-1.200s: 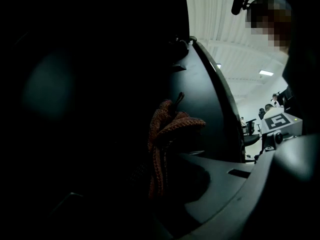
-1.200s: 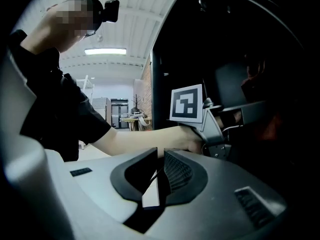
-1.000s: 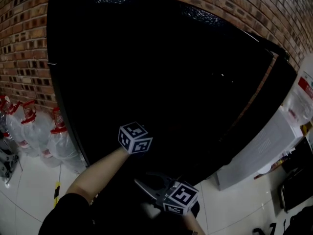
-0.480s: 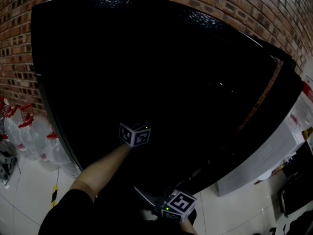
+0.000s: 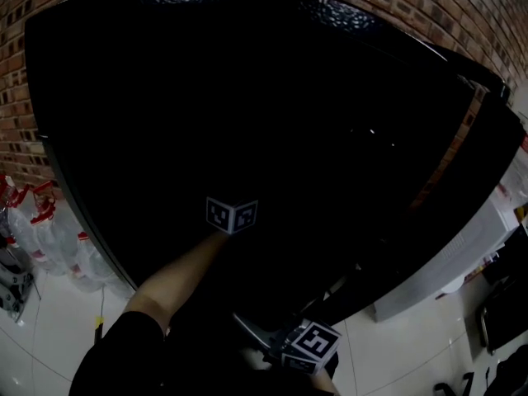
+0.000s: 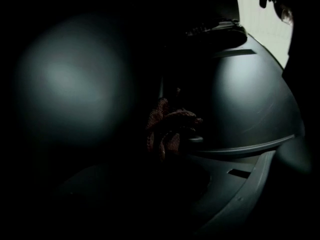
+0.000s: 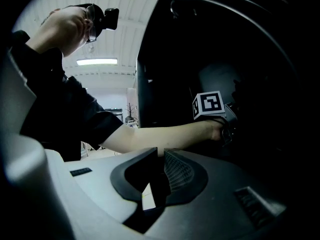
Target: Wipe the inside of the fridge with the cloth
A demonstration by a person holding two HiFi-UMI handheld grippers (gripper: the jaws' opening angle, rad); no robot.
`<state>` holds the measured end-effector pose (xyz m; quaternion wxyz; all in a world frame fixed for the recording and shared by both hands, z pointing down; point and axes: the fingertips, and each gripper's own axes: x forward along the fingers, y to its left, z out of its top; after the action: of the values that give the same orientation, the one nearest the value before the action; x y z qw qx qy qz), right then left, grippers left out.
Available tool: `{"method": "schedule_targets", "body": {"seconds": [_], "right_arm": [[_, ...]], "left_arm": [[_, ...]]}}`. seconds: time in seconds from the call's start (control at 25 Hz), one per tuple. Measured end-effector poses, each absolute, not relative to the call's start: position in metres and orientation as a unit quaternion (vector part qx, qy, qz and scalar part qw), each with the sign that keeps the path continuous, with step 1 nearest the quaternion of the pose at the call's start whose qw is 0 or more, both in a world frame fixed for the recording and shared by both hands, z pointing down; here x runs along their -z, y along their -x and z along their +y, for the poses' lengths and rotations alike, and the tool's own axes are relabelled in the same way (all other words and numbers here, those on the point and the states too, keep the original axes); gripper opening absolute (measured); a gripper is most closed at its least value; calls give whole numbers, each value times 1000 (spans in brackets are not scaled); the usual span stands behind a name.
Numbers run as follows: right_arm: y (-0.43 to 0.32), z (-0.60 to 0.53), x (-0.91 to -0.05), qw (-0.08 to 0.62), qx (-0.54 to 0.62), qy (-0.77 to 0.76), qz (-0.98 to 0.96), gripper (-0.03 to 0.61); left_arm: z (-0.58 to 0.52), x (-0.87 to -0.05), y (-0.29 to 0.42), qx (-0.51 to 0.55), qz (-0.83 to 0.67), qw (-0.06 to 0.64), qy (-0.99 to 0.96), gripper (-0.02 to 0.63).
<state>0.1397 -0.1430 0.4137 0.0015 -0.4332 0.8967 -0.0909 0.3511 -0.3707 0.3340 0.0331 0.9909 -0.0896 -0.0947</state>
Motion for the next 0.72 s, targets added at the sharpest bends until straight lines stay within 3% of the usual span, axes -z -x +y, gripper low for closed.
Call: {"method": "schedule_targets", "body": {"seconds": [0.44,0.72], "right_arm": [[-146,-145,-412,-5,91,459,884,45],[-146,-137,-395,13,79,466,881,46]], "left_arm": [[-380,-337,-357,90,-112,26,-989,55],[-337,-322,-313,118,-89,40,-988,57]]}}
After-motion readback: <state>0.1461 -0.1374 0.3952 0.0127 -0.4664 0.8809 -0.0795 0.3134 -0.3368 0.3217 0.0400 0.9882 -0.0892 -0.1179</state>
